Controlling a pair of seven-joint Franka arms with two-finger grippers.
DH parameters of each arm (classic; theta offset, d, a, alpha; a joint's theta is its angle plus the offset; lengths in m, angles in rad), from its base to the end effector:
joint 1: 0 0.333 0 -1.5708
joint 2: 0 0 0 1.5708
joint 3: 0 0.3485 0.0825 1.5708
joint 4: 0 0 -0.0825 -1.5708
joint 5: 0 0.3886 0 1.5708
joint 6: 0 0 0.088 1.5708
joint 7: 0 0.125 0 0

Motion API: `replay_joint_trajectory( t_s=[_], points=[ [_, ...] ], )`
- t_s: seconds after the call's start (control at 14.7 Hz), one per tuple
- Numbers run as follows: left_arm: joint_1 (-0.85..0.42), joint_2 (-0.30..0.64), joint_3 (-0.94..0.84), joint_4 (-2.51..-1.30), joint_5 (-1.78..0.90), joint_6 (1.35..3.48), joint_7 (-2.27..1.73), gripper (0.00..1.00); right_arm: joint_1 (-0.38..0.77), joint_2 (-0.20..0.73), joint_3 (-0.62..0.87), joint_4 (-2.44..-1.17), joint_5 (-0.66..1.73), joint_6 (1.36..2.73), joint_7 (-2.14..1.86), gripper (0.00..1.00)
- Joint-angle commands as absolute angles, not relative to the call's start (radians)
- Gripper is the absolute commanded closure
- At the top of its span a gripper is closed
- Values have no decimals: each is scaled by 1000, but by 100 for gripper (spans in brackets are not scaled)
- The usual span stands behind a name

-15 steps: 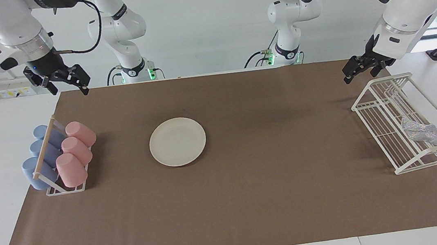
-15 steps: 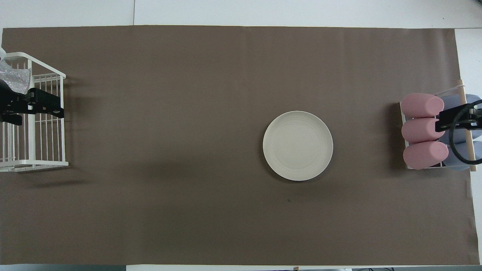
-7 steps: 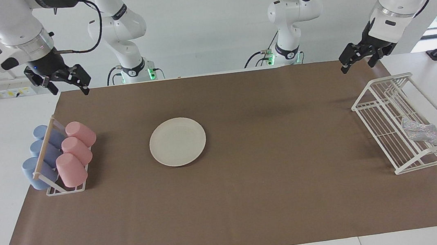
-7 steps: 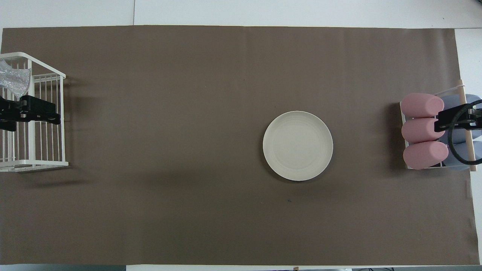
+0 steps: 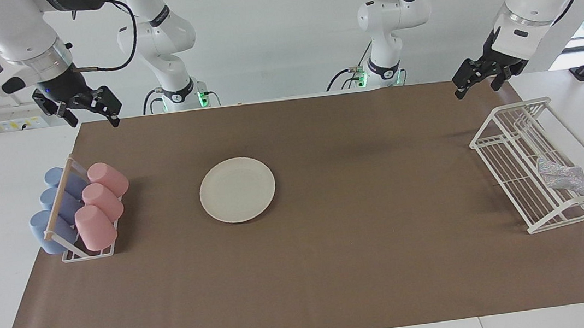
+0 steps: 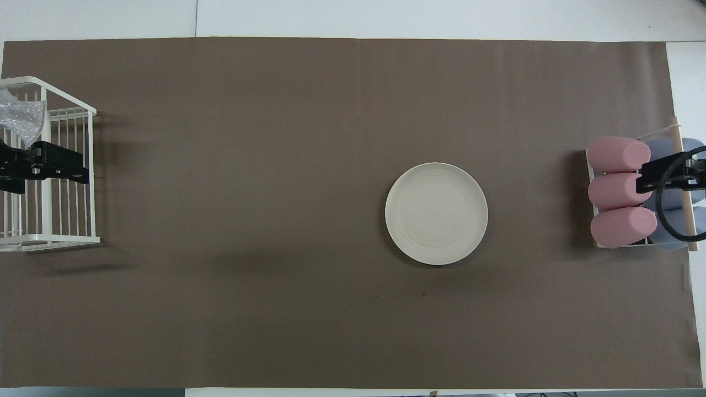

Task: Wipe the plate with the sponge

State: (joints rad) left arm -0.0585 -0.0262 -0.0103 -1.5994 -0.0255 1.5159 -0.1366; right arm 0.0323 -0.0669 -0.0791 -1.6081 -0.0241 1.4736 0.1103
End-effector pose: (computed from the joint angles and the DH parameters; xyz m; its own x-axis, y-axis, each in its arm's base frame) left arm 0.5413 -0.0407 0.6353 0.9960 0.0665 -0.0602 0.0676 -0.9976 0.0172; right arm 0.5236 -0.0293 0.6494 0.9853 -0.1581 -0.0653 -0.1567 -0.9873 0.0261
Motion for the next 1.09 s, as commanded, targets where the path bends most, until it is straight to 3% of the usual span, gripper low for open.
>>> replay_joint_trajectory(
  t_s=[0.0,1.02],
  points=[
    [-71,-48,5,-1620,-37,1517,-132,0,14,-80,-74,-1629,-5,1491,67,0],
    [-54,-48,5,-1628,-35,1545,-129,0,14,-80,-74,-1628,-2,1490,49,0]
  ],
)
